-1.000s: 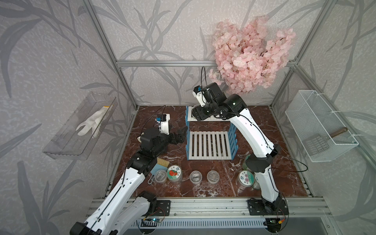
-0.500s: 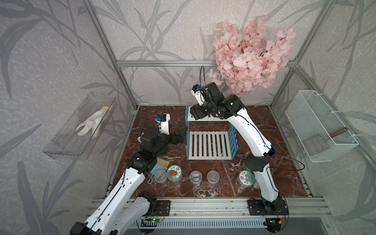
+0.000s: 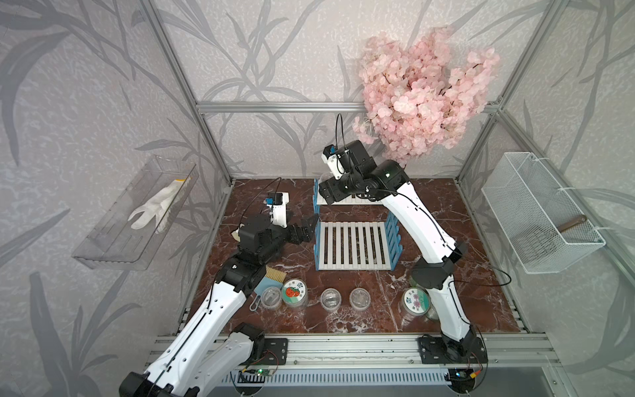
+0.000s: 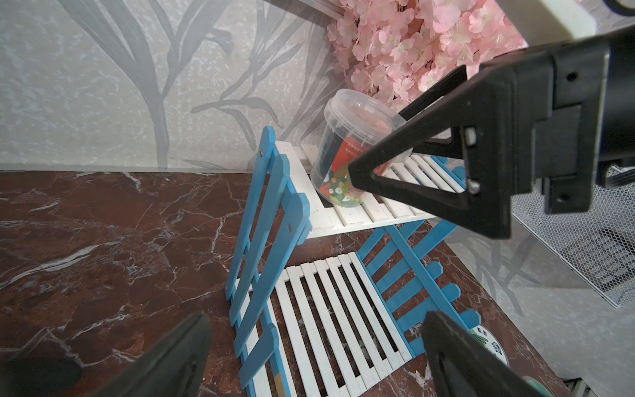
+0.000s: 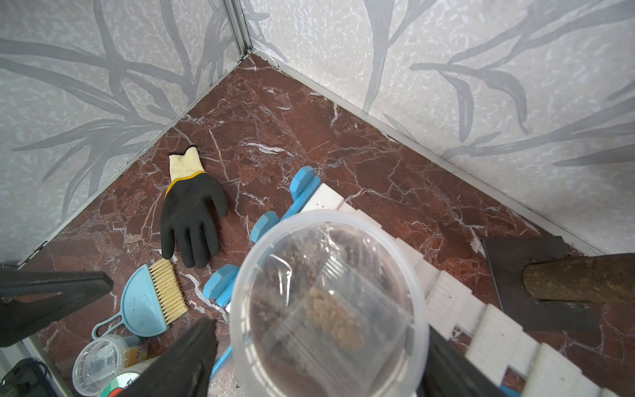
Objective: Place the seed container on the shelf
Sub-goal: Place the seed jar on the shelf.
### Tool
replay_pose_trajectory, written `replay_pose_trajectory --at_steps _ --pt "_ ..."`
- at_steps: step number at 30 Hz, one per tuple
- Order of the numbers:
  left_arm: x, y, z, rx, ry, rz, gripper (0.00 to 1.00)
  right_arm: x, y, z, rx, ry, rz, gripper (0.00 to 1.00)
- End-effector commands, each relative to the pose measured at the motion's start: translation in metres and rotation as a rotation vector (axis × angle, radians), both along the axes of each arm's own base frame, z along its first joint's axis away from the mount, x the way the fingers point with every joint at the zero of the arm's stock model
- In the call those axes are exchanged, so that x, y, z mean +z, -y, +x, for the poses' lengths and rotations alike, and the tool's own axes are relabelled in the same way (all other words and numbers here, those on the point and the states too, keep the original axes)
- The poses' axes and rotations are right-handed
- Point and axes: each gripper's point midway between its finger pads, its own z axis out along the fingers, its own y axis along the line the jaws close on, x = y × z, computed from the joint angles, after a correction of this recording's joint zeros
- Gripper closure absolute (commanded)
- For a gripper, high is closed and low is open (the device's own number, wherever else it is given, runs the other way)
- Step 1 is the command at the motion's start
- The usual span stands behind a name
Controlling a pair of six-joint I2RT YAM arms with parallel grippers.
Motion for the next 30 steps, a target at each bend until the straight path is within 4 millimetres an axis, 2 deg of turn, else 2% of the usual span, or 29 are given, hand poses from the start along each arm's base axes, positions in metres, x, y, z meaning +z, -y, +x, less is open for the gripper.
replay_pose_trajectory --at_steps 1,3,10,21,26,30 --pt "0.018 -0.002 -0.001 0.001 0.043 0.000 0.00 0.016 0.000 0.000 0.019 0.038 0.030 0.13" --pt "0.017 -0.003 -0.002 0.001 0.039 0.010 0.00 0.018 -0.001 0.000 0.023 0.041 0.035 0.18" --pt "0.009 -0.005 -0.002 0.012 0.023 0.016 0.00 0.010 -0.005 0.002 0.030 0.029 0.033 0.25" --pt "0.005 -0.008 -0.003 0.029 0.017 0.005 0.00 0.010 -0.004 0.005 0.003 0.028 0.039 0.29" --pt "0.004 -0.007 -0.003 0.027 0.015 -0.002 0.00 0.009 0.000 0.004 -0.009 0.022 0.032 0.26" --pt "0.006 -0.007 -0.003 0.023 0.019 -0.003 0.00 0.011 0.004 0.003 -0.017 0.027 0.024 0.17"
